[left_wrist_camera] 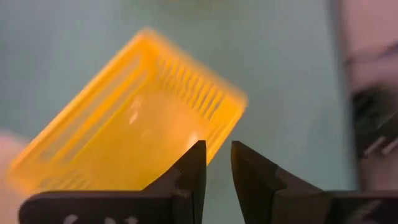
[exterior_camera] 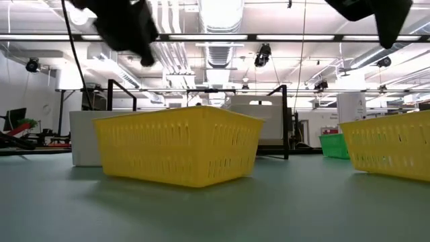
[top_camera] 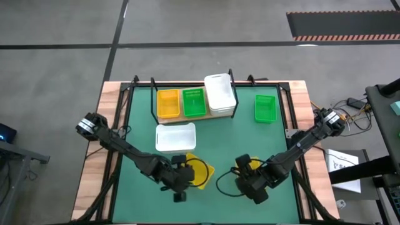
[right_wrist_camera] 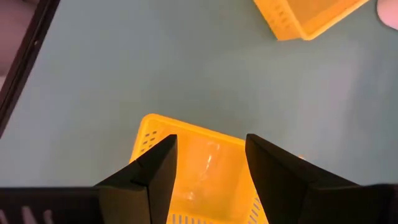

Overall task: Stack baskets on shelf by color
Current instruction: Stack the left yellow bin on the yellow bin on the shelf, then stack the yellow bin on the yellow bin on the shelf

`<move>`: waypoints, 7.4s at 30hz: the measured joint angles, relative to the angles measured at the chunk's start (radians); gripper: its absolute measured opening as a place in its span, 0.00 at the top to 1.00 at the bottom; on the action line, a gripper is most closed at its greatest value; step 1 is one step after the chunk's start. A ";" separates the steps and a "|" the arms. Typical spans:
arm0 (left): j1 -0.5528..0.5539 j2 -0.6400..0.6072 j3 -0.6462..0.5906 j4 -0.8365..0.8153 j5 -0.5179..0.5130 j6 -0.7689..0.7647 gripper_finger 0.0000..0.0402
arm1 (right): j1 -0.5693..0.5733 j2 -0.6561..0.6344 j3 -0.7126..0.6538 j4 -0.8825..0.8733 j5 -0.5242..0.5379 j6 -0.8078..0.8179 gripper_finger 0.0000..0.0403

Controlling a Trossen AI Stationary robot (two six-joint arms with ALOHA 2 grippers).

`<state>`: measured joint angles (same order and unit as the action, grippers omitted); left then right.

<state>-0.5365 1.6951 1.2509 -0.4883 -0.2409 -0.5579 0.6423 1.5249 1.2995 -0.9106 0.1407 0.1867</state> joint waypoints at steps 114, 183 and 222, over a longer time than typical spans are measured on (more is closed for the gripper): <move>0.830 -0.319 -0.098 -0.403 -0.055 0.887 1.00 | 0.075 -0.672 -0.648 0.824 0.489 -0.449 0.55; 0.058 -0.017 -0.097 0.708 -0.055 0.696 0.89 | 0.051 -0.580 -0.702 0.860 0.426 -0.042 0.55; -0.081 -0.500 -0.301 0.372 -0.388 0.587 0.89 | 0.077 0.076 -0.032 0.002 -0.195 0.583 0.55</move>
<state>-0.6178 1.1947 0.9503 -0.1160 -0.6291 0.0290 0.7193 1.6006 1.2671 -0.9083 -0.0545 0.7695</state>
